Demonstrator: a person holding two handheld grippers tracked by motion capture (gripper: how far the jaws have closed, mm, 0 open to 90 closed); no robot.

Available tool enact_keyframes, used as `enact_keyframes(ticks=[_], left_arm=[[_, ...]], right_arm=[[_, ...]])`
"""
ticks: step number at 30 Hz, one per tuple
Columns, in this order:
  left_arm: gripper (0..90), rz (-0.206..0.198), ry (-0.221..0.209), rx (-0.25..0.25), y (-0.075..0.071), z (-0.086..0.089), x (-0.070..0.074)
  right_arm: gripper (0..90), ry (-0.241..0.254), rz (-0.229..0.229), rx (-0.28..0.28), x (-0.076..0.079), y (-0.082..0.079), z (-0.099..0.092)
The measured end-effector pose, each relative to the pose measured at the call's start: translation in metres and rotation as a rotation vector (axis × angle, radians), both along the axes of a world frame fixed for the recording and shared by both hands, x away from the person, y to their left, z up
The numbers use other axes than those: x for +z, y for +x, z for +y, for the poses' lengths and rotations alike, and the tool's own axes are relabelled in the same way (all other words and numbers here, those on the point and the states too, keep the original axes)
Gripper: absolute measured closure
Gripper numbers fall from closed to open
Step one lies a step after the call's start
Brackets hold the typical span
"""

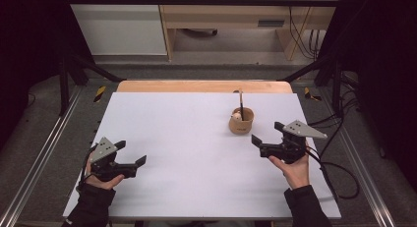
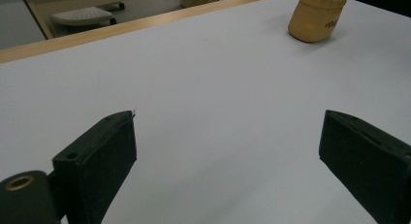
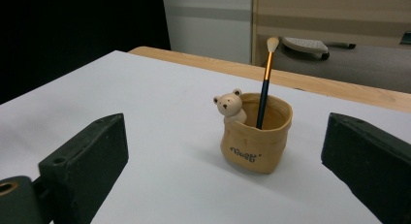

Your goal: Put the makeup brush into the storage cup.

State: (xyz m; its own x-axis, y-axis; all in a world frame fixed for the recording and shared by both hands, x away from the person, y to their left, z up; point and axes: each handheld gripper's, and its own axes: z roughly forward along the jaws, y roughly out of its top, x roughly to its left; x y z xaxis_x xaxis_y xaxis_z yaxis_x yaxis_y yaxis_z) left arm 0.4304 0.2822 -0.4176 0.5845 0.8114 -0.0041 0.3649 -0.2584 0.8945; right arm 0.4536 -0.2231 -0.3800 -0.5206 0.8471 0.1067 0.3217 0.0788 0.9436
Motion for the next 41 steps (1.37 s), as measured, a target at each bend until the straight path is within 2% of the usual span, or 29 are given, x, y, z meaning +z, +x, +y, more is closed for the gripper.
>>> enact_keyframes(ticks=[16, 22, 41], left_arm=[[5.7, 0.008, -0.008, 0.011, -0.003, 0.003, -0.002], [5.6, 0.009, -0.003, 0.011, -0.004, 0.004, -0.002], [5.6, 0.013, -0.001, 0.006, -0.004, 0.001, -0.006]], right_arm=[[1.6, -0.006, 0.03, 0.004, -0.021, -0.018, -0.012], [2.0, -0.024, 0.046, 0.005, -0.03, -0.022, -0.018], [2.0, -0.024, 0.056, -0.026, -0.038, -0.031, -0.032]])
